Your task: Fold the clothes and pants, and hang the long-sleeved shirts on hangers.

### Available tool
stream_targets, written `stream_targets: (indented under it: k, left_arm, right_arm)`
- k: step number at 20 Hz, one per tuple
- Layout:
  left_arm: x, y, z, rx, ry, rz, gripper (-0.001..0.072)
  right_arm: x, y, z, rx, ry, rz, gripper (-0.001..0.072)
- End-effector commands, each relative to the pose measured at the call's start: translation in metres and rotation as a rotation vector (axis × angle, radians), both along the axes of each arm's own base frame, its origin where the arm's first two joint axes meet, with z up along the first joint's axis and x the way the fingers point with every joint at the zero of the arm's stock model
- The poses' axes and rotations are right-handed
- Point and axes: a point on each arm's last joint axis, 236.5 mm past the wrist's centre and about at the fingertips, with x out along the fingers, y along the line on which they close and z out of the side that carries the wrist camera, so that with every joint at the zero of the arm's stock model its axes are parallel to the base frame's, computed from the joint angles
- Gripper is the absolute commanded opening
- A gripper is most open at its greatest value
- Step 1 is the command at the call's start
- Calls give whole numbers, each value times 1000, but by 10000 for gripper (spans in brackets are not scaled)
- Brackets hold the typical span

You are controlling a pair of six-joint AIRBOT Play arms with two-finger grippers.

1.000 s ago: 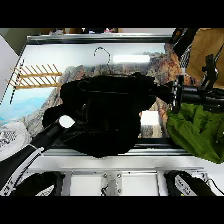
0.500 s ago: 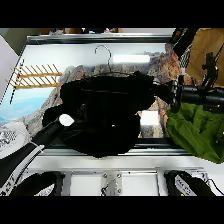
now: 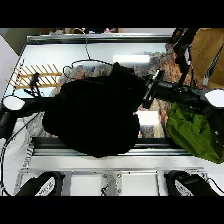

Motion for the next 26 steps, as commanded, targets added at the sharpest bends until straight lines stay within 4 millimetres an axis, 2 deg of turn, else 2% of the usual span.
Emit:
stream_targets:
  k: [1,2,3,6,8,10,13,15,17,19,21,24,26]
  left_arm:
    - [13,46,26,71,-67,61,34]
    - [15,49,30,80,-84,62,351]
    - [16,50,34,75,-90,64,714]
    - [-1,36,29,49,-26,3,671]
    - [-19,13,21,-6,2,-38,672]
    - [-25,-3,17,1,-48,-42,671]
    - [-26,-11,40,5,-174,-11,671]
    - [-34,-13,54,8,-210,-20,671]
    - [-47,-24,54,13,-194,-82,671]
    - [-52,-35,53,19,-199,-124,671]
    - [-55,-49,40,20,-157,-177,671]
    - [-57,-58,5,81,-67,-246,671]
    - [-56,-63,-11,74,-16,-264,671]
  right_arm:
    - [16,7,9,24,-30,-104,6]
    - [17,7,8,30,-20,-107,6]
    - [17,7,8,32,-17,-107,6]
    - [16,7,8,32,-16,-104,6]
    - [14,8,8,31,-15,-97,6]
    - [14,8,8,31,-15,-97,6]
    - [14,9,8,31,-15,-96,6]
    - [14,9,8,31,-14,-94,7]
    - [9,12,6,27,-8,-68,7]
    - [4,15,5,24,-3,-45,7]
    - [4,15,5,24,-4,-45,7]
    - [3,16,5,24,-3,-41,7]
    - [3,16,5,24,-3,-38,7]
